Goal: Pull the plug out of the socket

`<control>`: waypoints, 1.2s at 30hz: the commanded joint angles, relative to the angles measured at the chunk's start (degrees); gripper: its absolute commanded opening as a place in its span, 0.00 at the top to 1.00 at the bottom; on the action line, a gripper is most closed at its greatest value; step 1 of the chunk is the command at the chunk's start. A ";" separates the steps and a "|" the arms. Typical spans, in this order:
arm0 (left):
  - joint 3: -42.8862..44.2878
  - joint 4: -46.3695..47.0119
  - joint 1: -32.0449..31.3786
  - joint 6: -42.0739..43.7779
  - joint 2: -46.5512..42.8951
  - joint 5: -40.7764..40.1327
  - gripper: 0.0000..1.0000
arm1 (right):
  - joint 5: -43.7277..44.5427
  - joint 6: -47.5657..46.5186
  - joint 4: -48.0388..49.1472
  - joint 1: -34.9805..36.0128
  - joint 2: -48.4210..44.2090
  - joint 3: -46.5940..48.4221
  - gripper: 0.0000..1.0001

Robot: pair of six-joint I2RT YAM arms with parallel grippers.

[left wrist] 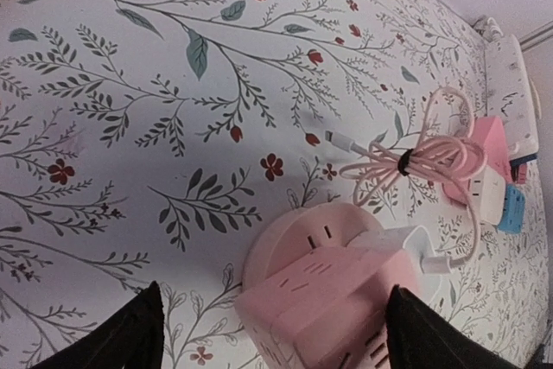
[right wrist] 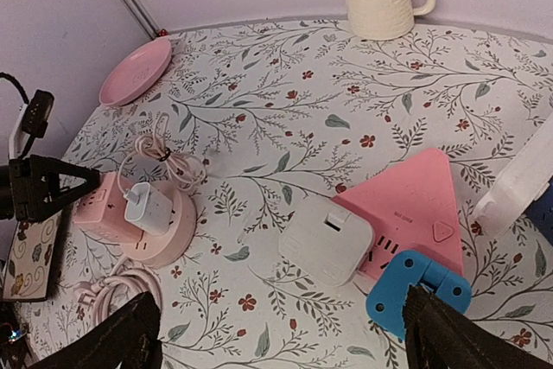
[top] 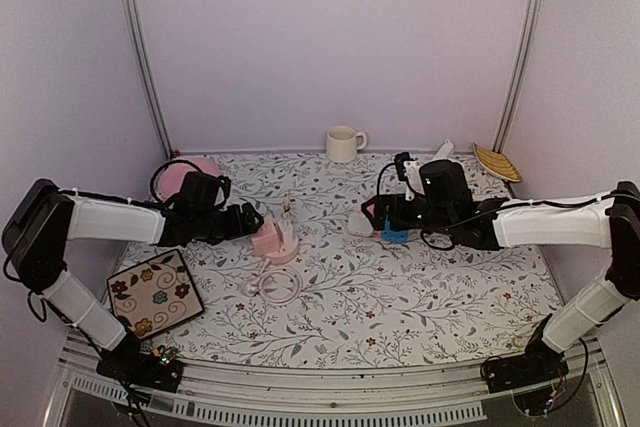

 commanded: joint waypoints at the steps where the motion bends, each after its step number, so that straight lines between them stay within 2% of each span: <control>1: 3.16 -0.80 -2.47 0.03 3.26 5.20 0.12 | 2.66 0.62 -0.94 3.45 4.14 4.20 0.01; 6: 6.65 -3.64 -5.81 0.82 6.31 8.16 0.17 | 2.62 1.14 -1.39 5.62 8.44 7.71 0.02; 10: 8.16 -7.01 -8.31 0.35 6.39 6.84 0.21 | 2.24 2.61 -1.59 6.95 11.49 10.35 0.03; 16: 4.42 -5.79 -12.67 -3.26 3.85 5.60 0.29 | 3.81 3.84 -5.31 11.25 16.99 16.06 0.05; 27: -1.78 1.44 -22.84 -13.02 0.64 -1.87 0.30 | 6.28 6.50 -11.16 15.55 19.80 17.17 0.14; 36: -3.58 1.86 -23.74 -16.65 -4.47 -7.67 0.27 | 11.88 9.13 -17.26 19.83 18.49 18.93 0.21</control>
